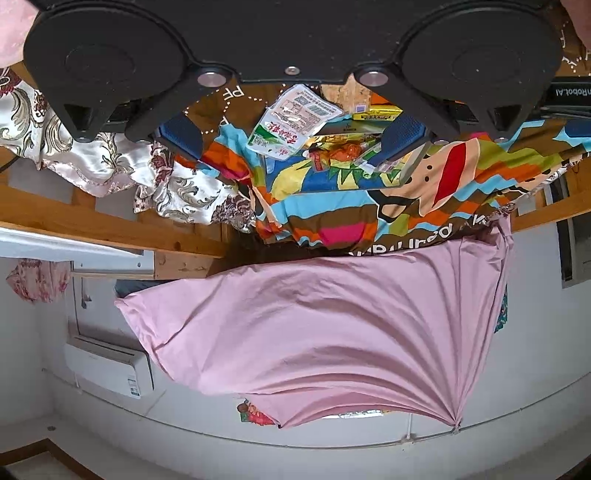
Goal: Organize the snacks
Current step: 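Lift both tools out of the tin and back over the remaining snacks, then grasp the white-and-green printed packet with the right tool and lift it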
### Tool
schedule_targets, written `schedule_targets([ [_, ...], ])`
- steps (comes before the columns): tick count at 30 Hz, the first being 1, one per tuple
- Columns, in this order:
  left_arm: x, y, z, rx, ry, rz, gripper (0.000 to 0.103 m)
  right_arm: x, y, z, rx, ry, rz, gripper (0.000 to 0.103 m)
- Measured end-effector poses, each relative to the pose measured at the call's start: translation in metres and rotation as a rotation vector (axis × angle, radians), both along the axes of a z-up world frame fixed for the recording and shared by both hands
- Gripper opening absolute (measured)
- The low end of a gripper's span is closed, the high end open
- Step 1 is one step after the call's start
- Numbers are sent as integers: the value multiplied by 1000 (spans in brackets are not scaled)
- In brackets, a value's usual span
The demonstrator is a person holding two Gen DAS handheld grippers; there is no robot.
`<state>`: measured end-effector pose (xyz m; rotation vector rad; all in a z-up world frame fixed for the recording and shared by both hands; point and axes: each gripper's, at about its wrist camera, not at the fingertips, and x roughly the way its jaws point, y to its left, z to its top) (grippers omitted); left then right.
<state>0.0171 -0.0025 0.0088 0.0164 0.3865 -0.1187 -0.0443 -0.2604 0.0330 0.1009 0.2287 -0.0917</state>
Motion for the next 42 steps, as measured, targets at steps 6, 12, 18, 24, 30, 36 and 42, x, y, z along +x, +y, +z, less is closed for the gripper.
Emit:
schedule_targets([
  [6, -12, -13, 16, 26, -30, 5, 103, -4, 4, 4, 23, -11, 20, 103],
  [12, -11, -23, 27, 66, -13, 23, 103, -17, 5, 16, 56, -94, 22, 103],
  [18, -4, -16, 38, 30, -15, 77, 103, -12, 0, 16, 59, -107, 16, 103],
  [24, 12, -34, 29, 184, -24, 12, 103, 8, -7, 14, 72, -82, 40, 103],
  [30, 37, -50, 14, 266, -17, -43, 103, 46, -13, 18, -20, -57, 70, 103],
  [36, 73, -60, -4, 297, 18, -106, 103, 98, -32, 19, -59, 21, 112, 103],
  [42, 112, -68, -27, 251, 89, -149, 103, 154, -51, 2, -90, 117, 108, 103],
])
